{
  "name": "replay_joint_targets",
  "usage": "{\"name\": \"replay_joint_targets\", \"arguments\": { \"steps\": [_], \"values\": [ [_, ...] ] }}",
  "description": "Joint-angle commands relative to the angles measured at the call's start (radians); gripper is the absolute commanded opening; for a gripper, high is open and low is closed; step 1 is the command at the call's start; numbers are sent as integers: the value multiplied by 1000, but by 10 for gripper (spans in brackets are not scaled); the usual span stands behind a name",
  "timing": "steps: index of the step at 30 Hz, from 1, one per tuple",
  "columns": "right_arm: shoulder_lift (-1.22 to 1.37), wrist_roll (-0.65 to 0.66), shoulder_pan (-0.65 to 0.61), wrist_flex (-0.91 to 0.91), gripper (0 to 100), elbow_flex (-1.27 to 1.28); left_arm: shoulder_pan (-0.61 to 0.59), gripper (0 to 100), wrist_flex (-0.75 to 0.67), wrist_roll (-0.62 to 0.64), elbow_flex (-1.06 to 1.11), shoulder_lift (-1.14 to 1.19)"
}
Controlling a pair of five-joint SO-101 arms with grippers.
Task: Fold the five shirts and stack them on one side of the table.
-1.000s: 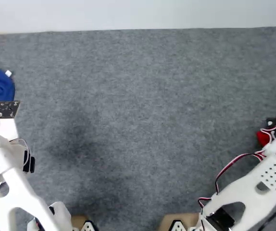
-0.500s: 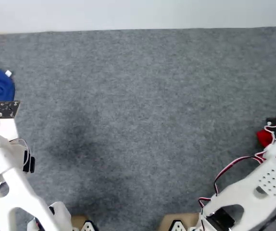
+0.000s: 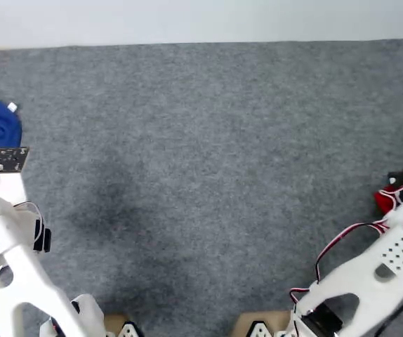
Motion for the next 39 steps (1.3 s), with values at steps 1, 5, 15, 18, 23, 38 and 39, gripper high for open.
{"name": "replay_joint_targets", "arguments": {
  "steps": [1,5,15,18,23,38,39],
  "values": [
    [-136,-12,7,-13,204,-41,6,76,18,-6,-12,-23],
    [-255,-80,-15,24,204,-41,6,76,18,-6,-13,-23],
    [-496,-98,-163,414,204,-43,6,76,18,-5,-21,-23],
    [-558,-150,-196,565,204,-43,6,76,21,-2,-48,-23],
    [-644,-219,-257,806,204,-43,5,76,23,2,-117,-23],
    [-823,-311,-389,1182,9,359,-2,76,20,2,-266,-14],
    [-851,-311,-395,1182,9,388,-2,76,15,0,-294,-14]
  ]
}}
